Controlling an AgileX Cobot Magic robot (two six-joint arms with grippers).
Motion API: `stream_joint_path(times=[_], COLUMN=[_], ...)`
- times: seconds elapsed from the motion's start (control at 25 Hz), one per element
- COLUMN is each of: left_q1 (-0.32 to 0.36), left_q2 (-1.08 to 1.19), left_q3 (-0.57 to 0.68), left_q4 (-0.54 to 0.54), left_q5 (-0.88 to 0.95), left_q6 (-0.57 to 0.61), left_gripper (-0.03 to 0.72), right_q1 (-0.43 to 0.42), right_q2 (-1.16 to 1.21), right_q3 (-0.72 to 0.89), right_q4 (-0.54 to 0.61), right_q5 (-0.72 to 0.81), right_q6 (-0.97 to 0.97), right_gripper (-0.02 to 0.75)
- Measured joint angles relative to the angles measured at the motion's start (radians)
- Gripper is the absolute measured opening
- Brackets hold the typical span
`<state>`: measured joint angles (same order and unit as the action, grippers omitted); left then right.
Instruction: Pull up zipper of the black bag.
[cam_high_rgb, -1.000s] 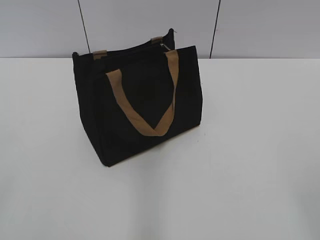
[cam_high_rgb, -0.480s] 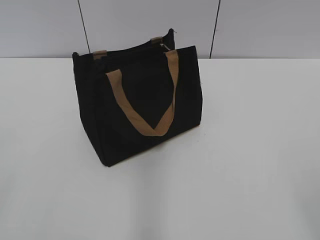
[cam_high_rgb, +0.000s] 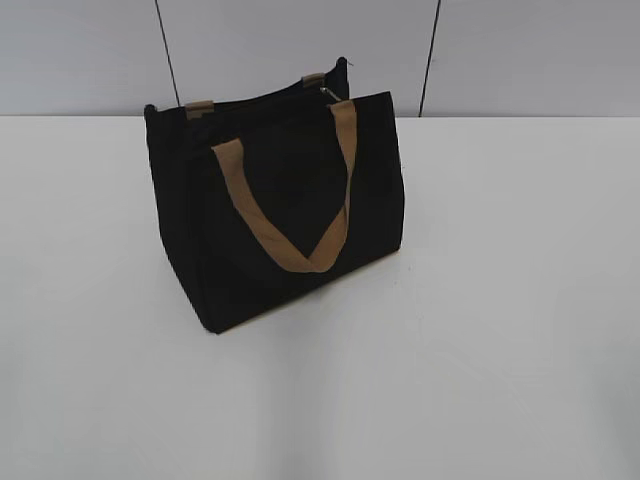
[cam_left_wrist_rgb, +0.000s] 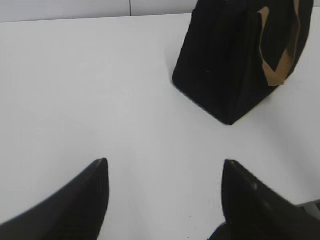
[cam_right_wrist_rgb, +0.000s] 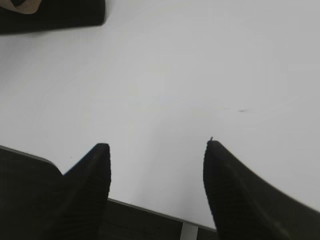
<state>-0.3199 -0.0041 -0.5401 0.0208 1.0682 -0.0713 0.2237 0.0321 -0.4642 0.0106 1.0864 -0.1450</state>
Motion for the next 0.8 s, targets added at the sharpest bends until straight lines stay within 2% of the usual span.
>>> stream_joint_path(times=[0.24,0.4,0.6,0.8], left_q1=[0.148,0.219,0.268,0.273], left_q2=[0.000,0.000,0.000,0.000], left_q3=[0.000,0.001,0.001,0.001], left_q4=[0.000,-0.001,-0.002,-0.002], left_q5=[0.000,-0.001,-0.001,-0.001], left_q6=[0.000,0.000,0.000,0.000], left_gripper=[0.498,0.474,0.466,0.451], right_q1=[-0.074,-0.132,-0.163,-0.164], right_q2=[-0.027,-0.040,-0.040,-0.040], right_q3=[0.000,0.000,0.000,0.000], right_q4=[0.000,0.000,0.001,0.002], right_q5=[0.000,0.003,0.004,0.004], right_q6=[0.001,0.001,0.001,0.001], right_gripper=[0.449,0.449,0.449,0.449])
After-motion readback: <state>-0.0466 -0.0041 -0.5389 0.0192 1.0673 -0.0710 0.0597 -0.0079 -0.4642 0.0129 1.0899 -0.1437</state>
